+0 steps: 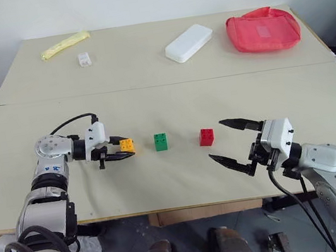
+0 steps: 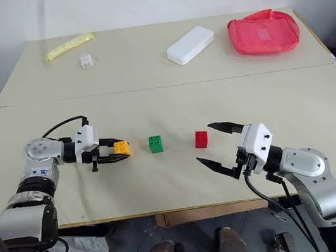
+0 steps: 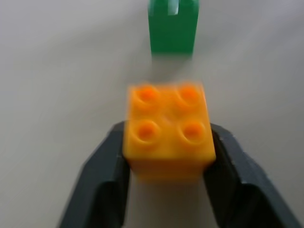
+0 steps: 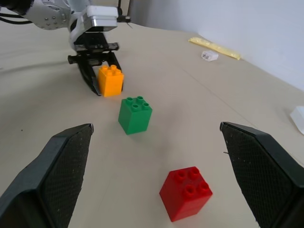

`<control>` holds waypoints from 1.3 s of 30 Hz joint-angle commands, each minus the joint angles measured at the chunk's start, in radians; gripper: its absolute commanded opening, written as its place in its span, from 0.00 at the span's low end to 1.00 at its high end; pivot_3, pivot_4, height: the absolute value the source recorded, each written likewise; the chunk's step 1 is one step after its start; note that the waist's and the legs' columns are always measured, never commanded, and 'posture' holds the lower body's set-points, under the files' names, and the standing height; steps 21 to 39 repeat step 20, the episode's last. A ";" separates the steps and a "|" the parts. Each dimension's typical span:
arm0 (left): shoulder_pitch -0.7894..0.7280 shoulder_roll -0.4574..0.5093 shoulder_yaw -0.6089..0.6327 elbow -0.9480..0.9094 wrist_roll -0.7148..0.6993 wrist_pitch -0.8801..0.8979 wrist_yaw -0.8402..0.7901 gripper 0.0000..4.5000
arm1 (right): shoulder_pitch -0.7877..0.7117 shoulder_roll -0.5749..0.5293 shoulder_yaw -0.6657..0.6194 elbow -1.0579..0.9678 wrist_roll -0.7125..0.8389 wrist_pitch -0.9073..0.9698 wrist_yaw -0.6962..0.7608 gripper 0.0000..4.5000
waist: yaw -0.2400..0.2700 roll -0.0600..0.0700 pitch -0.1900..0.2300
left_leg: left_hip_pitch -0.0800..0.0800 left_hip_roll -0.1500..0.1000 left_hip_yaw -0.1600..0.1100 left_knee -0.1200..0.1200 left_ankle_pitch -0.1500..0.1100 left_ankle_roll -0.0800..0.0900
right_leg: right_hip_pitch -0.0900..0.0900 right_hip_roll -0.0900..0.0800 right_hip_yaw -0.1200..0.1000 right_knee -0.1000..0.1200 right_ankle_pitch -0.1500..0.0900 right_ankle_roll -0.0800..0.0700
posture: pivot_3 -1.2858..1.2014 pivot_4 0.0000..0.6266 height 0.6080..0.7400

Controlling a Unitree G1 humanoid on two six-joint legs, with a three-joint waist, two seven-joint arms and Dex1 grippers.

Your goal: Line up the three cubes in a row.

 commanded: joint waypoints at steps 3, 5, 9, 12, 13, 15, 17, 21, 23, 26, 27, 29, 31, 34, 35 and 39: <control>0.012 0.035 0.062 -0.040 -0.049 -0.009 -0.001 0.89 | -0.040 -0.001 -0.009 0.036 0.008 -0.031 0.028 1.00 | 0.000 0.000 0.000 | -0.001 0.000 0.000 0.000 0.000 0.000 | -0.001 0.000 0.000 0.000 0.000 0.000 | 0.52 0.24 1.00; 0.025 0.062 0.099 -0.073 -0.091 0.021 -0.038 0.89 | -0.060 -0.007 -0.015 0.056 0.012 -0.035 0.043 1.00 | -0.005 -0.001 0.000 | -0.001 0.000 0.000 0.000 0.000 0.000 | -0.001 -0.001 0.001 0.000 0.000 0.000 | 0.52 0.24 1.00; 0.097 0.126 0.164 -0.183 -0.162 0.070 -0.065 0.89 | -0.090 -0.032 -0.030 0.081 0.029 -0.034 0.089 1.00 | -0.012 -0.001 0.000 | -0.001 0.000 0.000 0.000 0.000 0.000 | -0.002 -0.001 0.000 0.000 0.000 0.000 | 0.52 0.24 1.00; 0.178 0.174 0.214 -0.297 -0.211 0.116 -0.045 0.89 | -0.120 -0.059 -0.043 0.115 0.042 -0.049 0.138 1.00 | -0.020 -0.001 0.001 | -0.001 0.000 0.000 0.000 0.000 0.000 | -0.002 -0.003 0.001 -0.001 0.000 0.000 | 0.52 0.24 1.00; 0.218 0.202 0.241 -0.351 -0.233 0.150 -0.034 0.89 | -0.153 -0.081 -0.046 0.137 0.052 -0.047 0.173 1.00 | -0.023 0.000 0.001 | -0.001 0.000 0.000 0.000 0.000 0.000 | -0.002 -0.003 0.001 -0.001 0.000 0.000 | 0.52 0.24 1.00; 0.291 0.250 0.277 -0.445 -0.274 0.190 -0.050 0.89 | -0.212 -0.127 -0.048 0.174 0.071 -0.030 0.240 1.00 | -0.027 0.000 0.001 | -0.001 0.000 0.000 0.000 0.000 0.000 | -0.002 -0.004 0.002 -0.001 0.000 0.000 | 0.52 0.24 1.00; 0.336 0.274 0.284 -0.507 -0.283 0.218 -0.039 0.89 | -0.238 -0.172 -0.038 0.200 0.085 -0.007 0.307 1.00 | -0.025 0.000 0.002 | -0.001 0.002 0.000 -0.001 -0.001 -0.001 | -0.002 -0.005 0.004 -0.002 0.000 0.000 | 0.52 0.24 1.00; 0.377 0.274 0.279 -0.583 -0.295 0.278 -0.016 0.89 | -0.252 -0.185 -0.025 0.241 0.077 -0.017 0.349 1.00 | -0.017 0.000 0.002 | -0.001 0.003 -0.005 -0.001 -0.001 -0.002 | 0.002 -0.005 0.004 -0.005 -0.001 -0.001 | 0.52 0.24 1.00; 0.377 0.274 0.279 -0.583 -0.295 0.278 -0.016 0.89 | -0.252 -0.185 -0.025 0.241 0.077 -0.017 0.349 1.00 | -0.017 0.000 0.002 | -0.001 0.003 -0.005 -0.001 -0.001 -0.002 | 0.002 -0.005 0.004 -0.005 -0.001 -0.001 | 0.52 0.24 1.00; 0.377 0.274 0.279 -0.583 -0.295 0.278 -0.016 0.89 | -0.252 -0.185 -0.025 0.241 0.077 -0.017 0.349 1.00 | -0.017 0.000 0.002 | -0.001 0.003 -0.005 -0.001 -0.001 -0.002 | 0.002 -0.005 0.004 -0.005 -0.001 -0.001 | 0.52 0.24 1.00; 0.377 0.274 0.279 -0.583 -0.295 0.278 -0.016 0.89 | -0.252 -0.185 -0.025 0.241 0.077 -0.017 0.349 1.00 | -0.017 0.000 0.002 | -0.001 0.003 -0.005 -0.001 -0.001 -0.002 | 0.002 -0.005 0.004 -0.005 -0.001 -0.001 | 0.52 0.24 1.00; 0.377 0.274 0.279 -0.583 -0.295 0.278 -0.016 0.89 | -0.252 -0.185 -0.025 0.241 0.077 -0.017 0.349 1.00 | -0.017 0.000 0.002 | -0.001 0.003 -0.005 -0.001 -0.001 -0.002 | 0.002 -0.005 0.004 -0.005 -0.001 -0.001 | 0.52 0.24 1.00; 0.377 0.274 0.279 -0.583 -0.295 0.278 -0.016 0.89 | -0.252 -0.185 -0.025 0.241 0.077 -0.017 0.349 1.00 | -0.017 0.000 0.002 | -0.001 0.003 -0.005 -0.001 -0.001 -0.002 | 0.002 -0.005 0.004 -0.005 -0.001 -0.001 | 0.52 0.24 1.00; 0.377 0.274 0.279 -0.583 -0.295 0.278 -0.016 0.89 | -0.252 -0.185 -0.025 0.241 0.077 -0.017 0.349 1.00 | -0.017 0.000 0.002 | -0.001 0.003 -0.005 -0.001 -0.001 -0.002 | 0.002 -0.005 0.004 -0.005 -0.001 -0.001 | 0.52 0.24 1.00; 0.377 0.274 0.279 -0.583 -0.295 0.278 -0.016 0.89 | -0.252 -0.185 -0.025 0.241 0.077 -0.017 0.349 1.00 | -0.017 0.000 0.002 | -0.001 0.003 -0.005 -0.001 -0.001 -0.002 | 0.002 -0.005 0.004 -0.005 -0.001 -0.001 | 0.52 0.24 1.00; 0.377 0.274 0.279 -0.583 -0.295 0.278 -0.016 0.89 | -0.252 -0.185 -0.025 0.241 0.077 -0.017 0.349 1.00 | -0.017 0.000 0.002 | -0.001 0.003 -0.005 -0.001 -0.001 -0.002 | 0.002 -0.005 0.004 -0.005 -0.001 -0.001 | 0.52 0.24 1.00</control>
